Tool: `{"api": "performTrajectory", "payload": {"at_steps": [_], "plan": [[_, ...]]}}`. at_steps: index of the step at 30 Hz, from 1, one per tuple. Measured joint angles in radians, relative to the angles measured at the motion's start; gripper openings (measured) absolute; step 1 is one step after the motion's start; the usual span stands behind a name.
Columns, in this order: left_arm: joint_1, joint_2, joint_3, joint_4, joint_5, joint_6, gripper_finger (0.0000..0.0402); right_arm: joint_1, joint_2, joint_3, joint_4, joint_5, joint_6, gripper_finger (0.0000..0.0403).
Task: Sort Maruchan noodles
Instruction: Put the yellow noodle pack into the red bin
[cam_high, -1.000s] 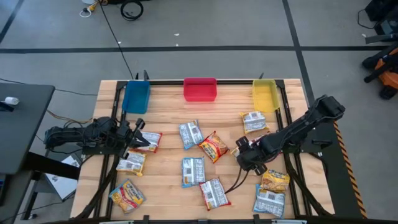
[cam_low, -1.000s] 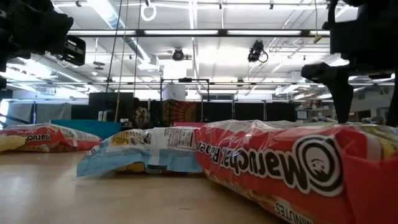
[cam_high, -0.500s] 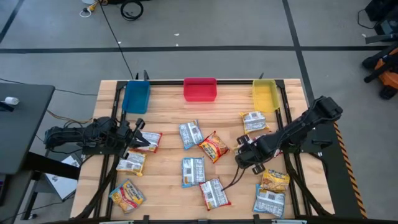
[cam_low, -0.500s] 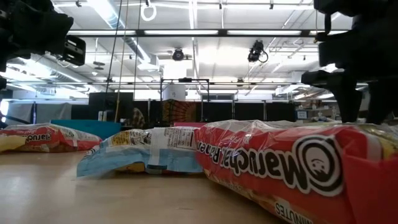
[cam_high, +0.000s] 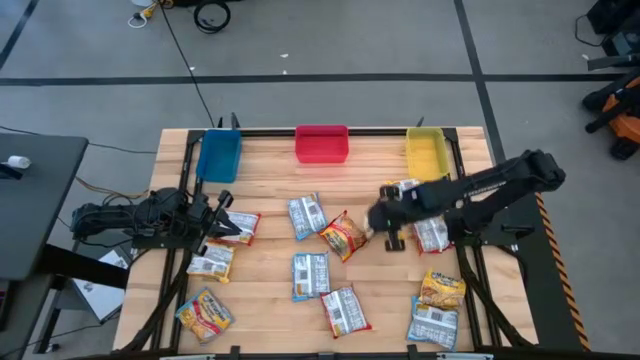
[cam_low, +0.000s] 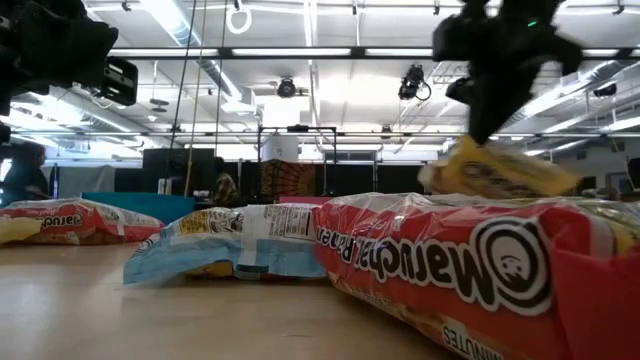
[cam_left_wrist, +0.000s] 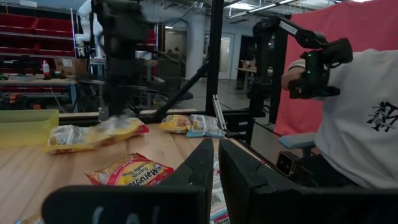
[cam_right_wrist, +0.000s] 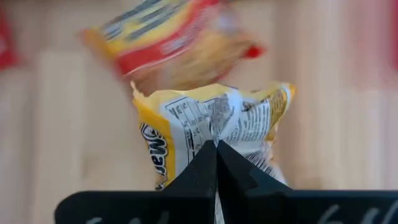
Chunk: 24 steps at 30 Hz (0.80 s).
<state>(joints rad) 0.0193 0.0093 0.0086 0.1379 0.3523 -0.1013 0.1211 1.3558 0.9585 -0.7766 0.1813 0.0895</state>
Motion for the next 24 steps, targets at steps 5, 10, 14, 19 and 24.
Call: {"api": "performTrajectory", "payload": {"at_steps": [5,10,14,19,24], "plan": [[0.000,0.000,0.000,0.000,0.000,0.000,0.0032,-0.133,0.027,-0.001,0.102,0.005,-0.061,0.0005],[0.000,0.001,0.000,0.005,0.000,0.000,0.0032,-0.180,0.106,-0.001,0.242,0.004,-0.093,0.0009],[0.000,0.003,0.000,0.007,0.000,0.000,0.0032,-0.183,0.192,-0.001,0.295,0.016,-0.168,0.0016],[0.000,0.003,0.000,0.008,0.000,0.000,0.0032,-0.171,0.229,-0.001,0.290,0.062,-0.226,0.0043],[0.000,0.003,0.000,0.008,0.000,0.000,0.0032,-0.113,0.146,-0.001,0.218,0.142,-0.251,0.0101]]}}
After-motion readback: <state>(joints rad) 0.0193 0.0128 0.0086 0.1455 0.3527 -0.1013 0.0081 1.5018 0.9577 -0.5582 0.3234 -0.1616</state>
